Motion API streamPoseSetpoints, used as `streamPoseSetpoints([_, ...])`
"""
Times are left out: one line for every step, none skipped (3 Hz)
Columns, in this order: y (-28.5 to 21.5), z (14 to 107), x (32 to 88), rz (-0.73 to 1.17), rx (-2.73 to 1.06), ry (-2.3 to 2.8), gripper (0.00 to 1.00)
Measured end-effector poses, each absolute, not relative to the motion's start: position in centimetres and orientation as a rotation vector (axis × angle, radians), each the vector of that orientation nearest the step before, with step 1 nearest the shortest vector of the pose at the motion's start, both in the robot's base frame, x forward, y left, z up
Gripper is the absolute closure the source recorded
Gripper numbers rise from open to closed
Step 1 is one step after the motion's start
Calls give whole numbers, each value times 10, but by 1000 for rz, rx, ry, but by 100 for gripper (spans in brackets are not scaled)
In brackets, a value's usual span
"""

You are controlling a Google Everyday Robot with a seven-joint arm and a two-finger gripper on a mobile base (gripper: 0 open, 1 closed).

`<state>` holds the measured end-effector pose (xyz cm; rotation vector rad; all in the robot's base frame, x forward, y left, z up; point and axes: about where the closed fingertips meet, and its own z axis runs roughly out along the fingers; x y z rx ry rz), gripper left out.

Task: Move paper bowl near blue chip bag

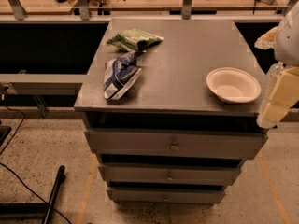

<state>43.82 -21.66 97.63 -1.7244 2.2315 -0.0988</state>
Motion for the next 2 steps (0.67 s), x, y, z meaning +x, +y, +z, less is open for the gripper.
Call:
streamPoseSetpoints([-217,976,438,-99,-1724,2231,0])
streamPoseSetpoints([-222,970,447,-141,-1699,2210,0])
